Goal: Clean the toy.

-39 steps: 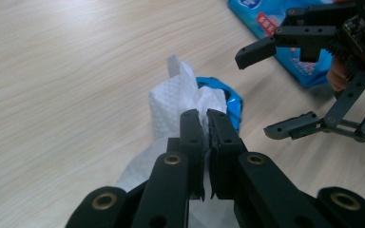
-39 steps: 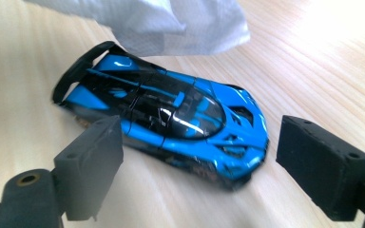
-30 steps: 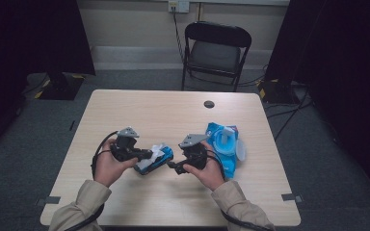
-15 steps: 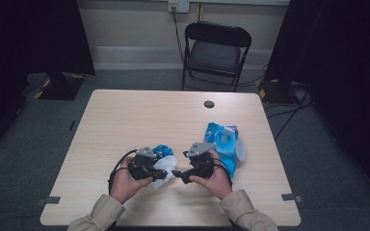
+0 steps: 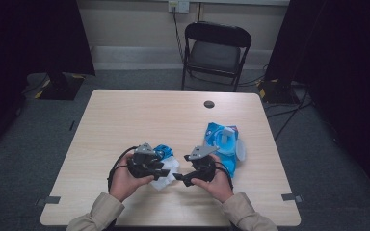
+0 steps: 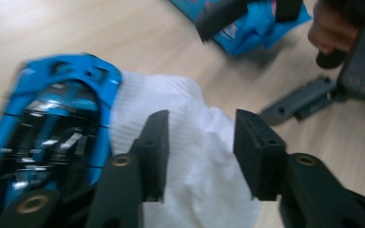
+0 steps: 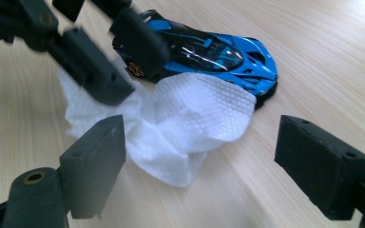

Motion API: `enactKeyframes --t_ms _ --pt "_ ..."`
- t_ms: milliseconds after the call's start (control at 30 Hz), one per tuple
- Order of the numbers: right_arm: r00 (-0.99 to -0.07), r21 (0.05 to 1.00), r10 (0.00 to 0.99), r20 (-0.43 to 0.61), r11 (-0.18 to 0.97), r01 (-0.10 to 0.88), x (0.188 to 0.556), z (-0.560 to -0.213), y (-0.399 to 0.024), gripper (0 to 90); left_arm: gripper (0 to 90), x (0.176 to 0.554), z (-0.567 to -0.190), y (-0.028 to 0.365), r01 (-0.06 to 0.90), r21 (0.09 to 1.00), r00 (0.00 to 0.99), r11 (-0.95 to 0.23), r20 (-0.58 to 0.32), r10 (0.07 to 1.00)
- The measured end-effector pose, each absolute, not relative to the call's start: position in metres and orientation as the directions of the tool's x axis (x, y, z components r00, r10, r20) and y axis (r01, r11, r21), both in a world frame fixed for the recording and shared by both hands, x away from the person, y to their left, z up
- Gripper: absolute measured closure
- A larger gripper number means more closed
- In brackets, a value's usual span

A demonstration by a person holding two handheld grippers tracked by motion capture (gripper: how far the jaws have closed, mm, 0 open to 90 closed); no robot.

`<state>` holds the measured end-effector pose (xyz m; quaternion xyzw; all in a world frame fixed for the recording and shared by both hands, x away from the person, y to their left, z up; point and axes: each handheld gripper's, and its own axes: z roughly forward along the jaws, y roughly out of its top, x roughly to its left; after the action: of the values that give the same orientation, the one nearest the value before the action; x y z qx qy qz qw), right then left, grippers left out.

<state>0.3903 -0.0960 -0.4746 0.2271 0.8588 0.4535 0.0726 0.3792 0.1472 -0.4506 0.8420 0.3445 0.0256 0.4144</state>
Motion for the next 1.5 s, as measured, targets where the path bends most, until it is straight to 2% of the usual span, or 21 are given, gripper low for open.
enactKeyframes --t_ms 200,300,367,533,733,833,933,1100,1367,1500 --pt "-0.9 0.815 0.424 0.103 0.483 0.321 0.388 -0.478 -0.072 19.0 45.2 0.385 -0.444 0.164 0.545 0.745 0.741 -0.384 -0.214 0.636" --pt "-0.912 0.807 0.397 0.107 0.501 0.312 0.388 -0.481 -0.059 23.4 44.1 0.388 -0.444 0.171 0.554 0.743 0.73 -0.375 -0.217 0.648" --pt "-0.913 0.791 0.394 0.109 0.522 0.32 0.388 -0.485 -0.052 28.1 40.4 0.39 -0.444 0.175 0.543 0.75 0.729 -0.377 -0.2 0.654" --pt "-0.912 0.756 0.39 0.125 0.558 0.342 0.389 -0.497 -0.045 32.4 32.5 0.395 -0.447 0.181 0.519 0.76 0.727 -0.392 -0.151 0.67" --pt "-0.912 0.743 0.396 0.102 0.579 0.335 0.384 -0.501 -0.05 45.0 25.2 0.405 -0.452 0.18 0.497 0.772 0.719 -0.395 -0.112 0.686" --pt "-0.91 0.737 0.401 0.109 0.582 0.345 0.381 -0.5 -0.056 57.4 21.7 0.411 -0.453 0.176 0.486 0.776 0.718 -0.402 -0.092 0.69" --pt "-0.904 0.73 0.409 0.126 0.578 0.364 0.377 -0.499 -0.066 63.6 18.7 0.419 -0.457 0.171 0.495 0.767 0.72 -0.408 -0.099 0.687" --pt "-0.89 0.713 0.43 0.152 0.575 0.4 0.375 -0.497 -0.083 73.6 19.2 0.431 -0.464 0.16 0.492 0.745 0.739 -0.45 -0.086 0.668" --pt "-0.88 0.716 0.438 0.184 0.554 0.425 0.374 -0.499 -0.094 75.0 18.0 0.445 -0.476 0.144 0.489 0.7 0.763 -0.52 -0.055 0.644" --pt "-0.876 0.716 0.441 0.195 0.547 0.434 0.374 -0.499 -0.094 75.0 18.0 0.451 -0.48 0.138 0.499 0.688 0.774 -0.527 -0.081 0.628"
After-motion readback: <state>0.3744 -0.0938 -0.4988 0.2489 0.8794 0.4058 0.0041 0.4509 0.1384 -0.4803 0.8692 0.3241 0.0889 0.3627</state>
